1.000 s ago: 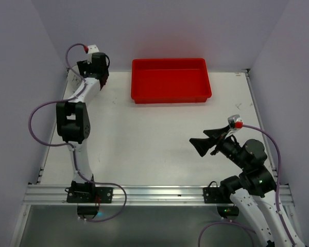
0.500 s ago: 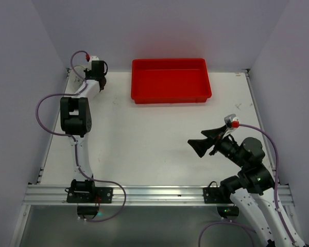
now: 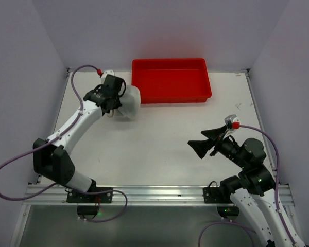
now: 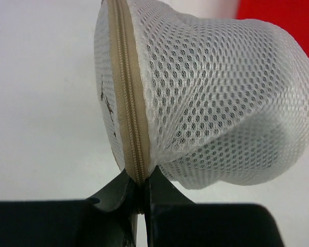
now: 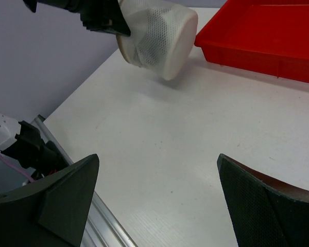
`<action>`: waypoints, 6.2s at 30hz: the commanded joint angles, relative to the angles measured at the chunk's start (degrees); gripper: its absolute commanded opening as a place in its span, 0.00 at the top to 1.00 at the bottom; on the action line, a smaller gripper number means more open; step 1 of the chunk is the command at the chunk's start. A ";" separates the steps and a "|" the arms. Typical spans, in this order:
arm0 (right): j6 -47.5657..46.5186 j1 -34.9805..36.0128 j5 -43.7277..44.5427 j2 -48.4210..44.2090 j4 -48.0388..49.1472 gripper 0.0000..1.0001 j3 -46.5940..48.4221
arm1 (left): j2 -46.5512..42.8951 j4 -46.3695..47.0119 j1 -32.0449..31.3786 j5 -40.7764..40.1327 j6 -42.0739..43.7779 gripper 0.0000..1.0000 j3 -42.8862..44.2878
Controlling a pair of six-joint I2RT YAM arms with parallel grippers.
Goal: Unzip the laundry bag and remove the bra
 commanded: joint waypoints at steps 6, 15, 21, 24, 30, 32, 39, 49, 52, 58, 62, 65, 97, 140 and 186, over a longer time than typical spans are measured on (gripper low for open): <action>-0.60 0.10 -2.58 0.38 -0.81 0.01 2.70 | -16.25 -1.30 -18.93 9.70 -20.52 0.91 -18.82; 2.04 0.10 -1.62 5.91 -0.55 0.01 1.38 | -8.44 8.03 -26.51 14.44 -18.25 0.00 -9.71; 6.33 0.19 0.06 10.39 3.13 0.01 -0.02 | -4.49 10.58 -25.02 18.49 -12.28 0.00 0.23; 12.04 1.33 0.41 13.72 6.13 0.01 -0.99 | -5.62 11.45 -20.37 20.85 -10.43 0.00 -0.54; 18.91 13.16 12.52 20.93 10.96 0.05 0.93 | -11.42 15.23 -6.31 27.01 -6.48 0.00 -11.87; 21.01 16.17 17.78 25.59 12.36 0.06 2.95 | -12.92 16.99 -1.93 29.81 -4.19 0.00 -16.69; 25.85 29.08 27.20 41.32 17.64 0.18 8.66 | -15.55 26.46 8.46 44.39 -1.64 0.01 -30.24; 33.05 35.08 37.14 58.90 18.79 0.37 17.02 | -16.61 32.29 12.95 51.28 -2.07 0.01 -37.46; 33.50 34.99 37.68 61.89 18.79 0.46 18.16 | -17.49 32.47 13.04 51.54 -1.90 0.01 -37.82; 29.99 29.03 28.55 59.54 20.72 0.93 14.83 | -19.33 31.24 13.04 56.19 -0.41 0.01 -38.87; 23.07 22.35 17.66 55.94 22.83 1.00 11.05 | -21.88 32.03 13.04 58.40 -0.06 0.01 -42.11; 17.19 17.34 5.64 54.44 22.57 1.00 10.78 | -23.46 32.73 13.04 59.45 0.03 0.01 -44.22; -7.02 6.17 -29.66 62.43 5.69 1.00 25.64 | -24.08 70.09 8.91 80.28 -18.07 0.72 -60.93; 15.13 34.64 20.19 54.87 45.07 0.44 4.10 | -37.88 51.01 -4.71 34.05 -50.50 1.00 -54.69; 1.97 21.55 22.90 38.88 21.00 1.00 -2.93 | -33.67 43.02 -0.41 45.11 -29.08 1.00 -50.13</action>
